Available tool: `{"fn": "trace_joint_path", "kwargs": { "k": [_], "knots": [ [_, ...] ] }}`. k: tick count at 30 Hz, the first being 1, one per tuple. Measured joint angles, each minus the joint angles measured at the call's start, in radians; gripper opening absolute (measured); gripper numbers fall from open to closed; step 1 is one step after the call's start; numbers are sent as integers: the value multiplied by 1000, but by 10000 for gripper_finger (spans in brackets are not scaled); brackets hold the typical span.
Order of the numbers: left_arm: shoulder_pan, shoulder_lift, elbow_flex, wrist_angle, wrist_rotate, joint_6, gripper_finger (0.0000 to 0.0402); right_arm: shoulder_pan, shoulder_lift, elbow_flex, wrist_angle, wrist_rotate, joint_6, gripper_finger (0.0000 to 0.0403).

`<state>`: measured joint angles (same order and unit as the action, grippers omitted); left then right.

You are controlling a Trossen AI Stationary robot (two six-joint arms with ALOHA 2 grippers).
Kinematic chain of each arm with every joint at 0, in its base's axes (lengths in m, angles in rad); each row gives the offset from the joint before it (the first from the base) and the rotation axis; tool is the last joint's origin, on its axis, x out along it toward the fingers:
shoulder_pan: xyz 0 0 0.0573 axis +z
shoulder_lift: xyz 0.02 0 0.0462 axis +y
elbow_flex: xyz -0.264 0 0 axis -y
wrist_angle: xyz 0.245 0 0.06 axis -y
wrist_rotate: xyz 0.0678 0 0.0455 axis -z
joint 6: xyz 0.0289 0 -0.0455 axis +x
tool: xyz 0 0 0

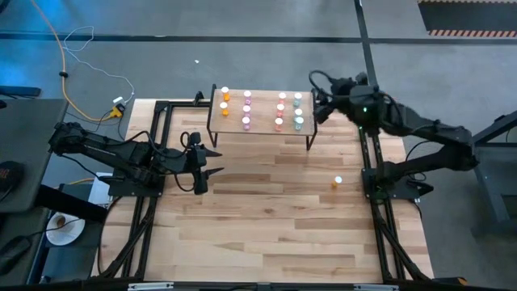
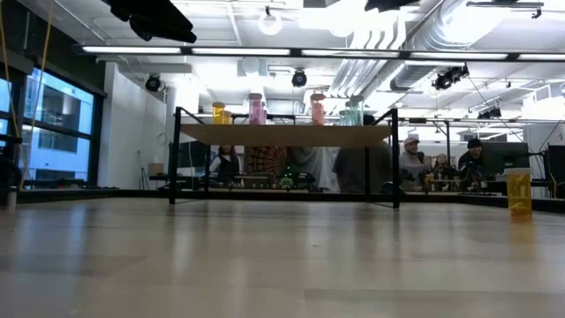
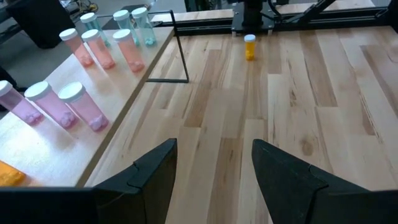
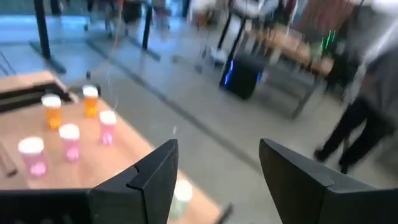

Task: Pick and place medicine bottles onto shelf by color
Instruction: Put the blue pill bottle on the shelf aligned with other blue pill bottles

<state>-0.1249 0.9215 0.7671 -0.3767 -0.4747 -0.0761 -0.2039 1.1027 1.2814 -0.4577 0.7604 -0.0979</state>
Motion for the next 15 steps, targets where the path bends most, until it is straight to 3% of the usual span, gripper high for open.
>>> {"fn": "trace_joint_path", "kwargs": {
  "k": [6, 9, 15],
  "knots": [
    [0, 0, 0, 0, 0, 0, 200, -79, -1, 70, -317, -178, 265, 218],
    [0, 0, 0, 0, 0, 0, 200, -99, 1, 25, -344, -240, 330, 218],
    [0, 0, 0, 0, 0, 0, 200, -106, 3, -84, -324, -256, 411, 218]
  ]
}}
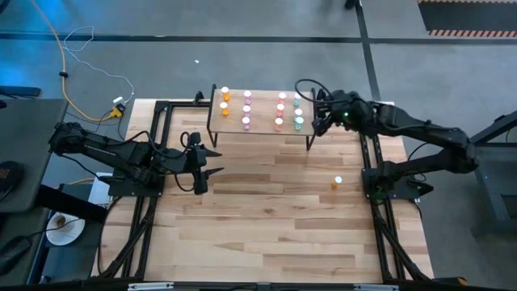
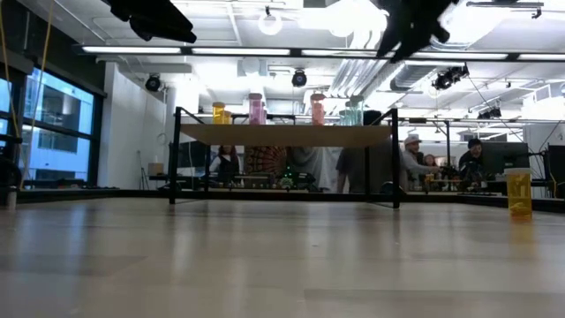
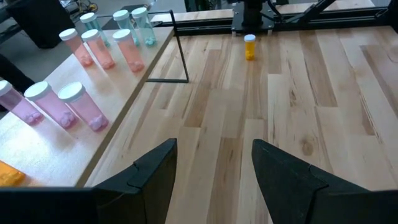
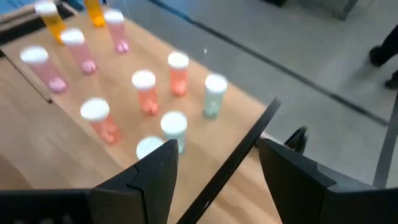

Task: Pick and place medicine bottles onto shelf by color
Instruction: Put the blue pill bottle on the shelf aligned with other blue pill bottles

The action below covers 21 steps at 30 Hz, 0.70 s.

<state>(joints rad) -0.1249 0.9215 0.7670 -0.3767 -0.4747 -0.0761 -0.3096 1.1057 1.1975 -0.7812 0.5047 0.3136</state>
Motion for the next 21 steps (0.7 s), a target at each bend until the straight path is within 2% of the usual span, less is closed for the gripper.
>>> {"fn": "trace_joint_path", "kwargs": {
  "k": [13, 21],
  "knots": [
    [0, 0, 0, 0, 0, 0, 200, 0, 0, -239, 255, -18, 53, 218],
    [0, 0, 0, 8, -2, 0, 200, 0, 0, -332, 374, 23, 69, 218]
  ]
}}
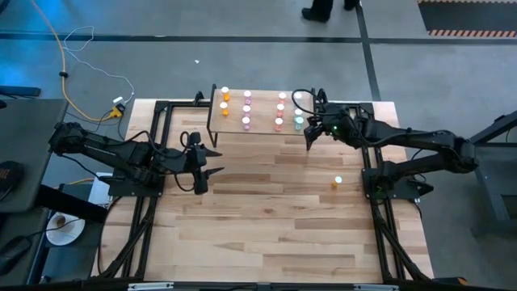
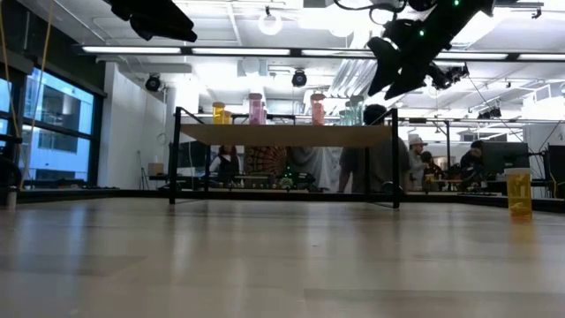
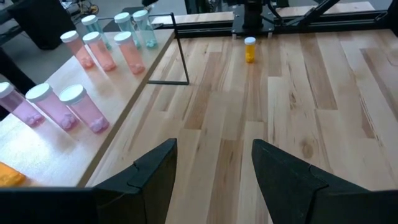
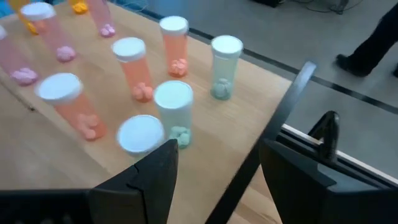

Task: Pick and place medicine bottles onto shelf by color
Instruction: Put the blue pill bottle on the shelf aligned with other blue pill bottles, then adjust the blue pill bottles on the shelf

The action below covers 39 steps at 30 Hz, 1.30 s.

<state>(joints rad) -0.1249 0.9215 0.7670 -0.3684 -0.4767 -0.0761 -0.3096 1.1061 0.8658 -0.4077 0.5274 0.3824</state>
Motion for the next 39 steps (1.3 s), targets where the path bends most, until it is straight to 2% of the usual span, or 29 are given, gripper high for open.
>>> {"fn": "trace_joint_path", "kwargs": {
  "k": [10, 30, 39],
  "knots": [
    [0, 0, 0, 24, -4, 0, 200, 0, 32, -45, 93, 28, 2, 218],
    [0, 0, 0, 23, -6, 0, 200, 0, 81, -45, 114, -10, -6, 218],
    [0, 0, 0, 23, -5, 0, 200, 0, 78, -45, 103, 17, -6, 218]
  ]
}}
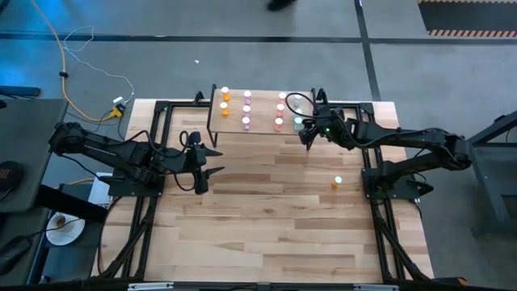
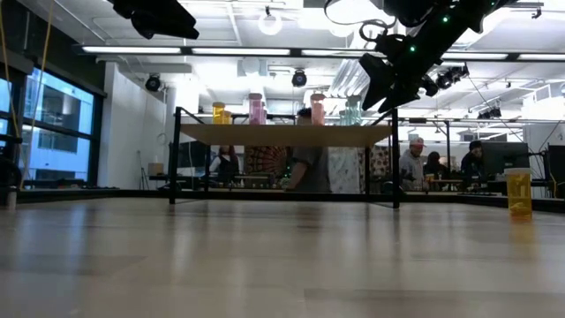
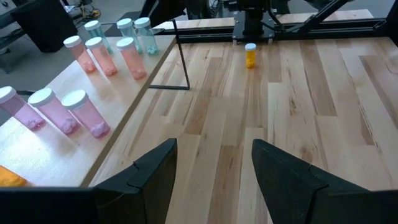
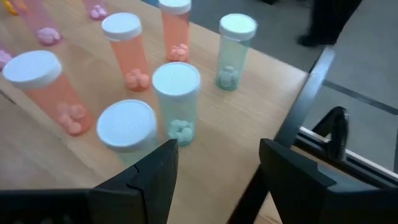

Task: Pick and place medicine bottles onto shelf by color
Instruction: Adjust the blue pill bottles on the shelf

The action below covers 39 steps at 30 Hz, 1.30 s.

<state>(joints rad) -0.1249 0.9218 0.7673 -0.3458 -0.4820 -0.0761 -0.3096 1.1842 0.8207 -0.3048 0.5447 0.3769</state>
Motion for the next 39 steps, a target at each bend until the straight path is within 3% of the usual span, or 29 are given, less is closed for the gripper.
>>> {"fn": "trace_joint_path", "kwargs": {
  "k": [12, 24, 31, 39],
  "knots": [
    [0, 0, 0, 5, 0, 0, 200, 16, -89, 0, -86, 6, 21, 218],
    [0, 0, 0, 6, 0, 0, 200, 135, -166, 1, -199, -47, 147, 218],
    [0, 0, 0, 6, 0, 0, 200, 223, -163, 1, -161, -74, 187, 218],
    [0, 0, 0, 7, 0, 0, 200, 287, -66, 2, 57, -115, 173, 218]
  ]
}}
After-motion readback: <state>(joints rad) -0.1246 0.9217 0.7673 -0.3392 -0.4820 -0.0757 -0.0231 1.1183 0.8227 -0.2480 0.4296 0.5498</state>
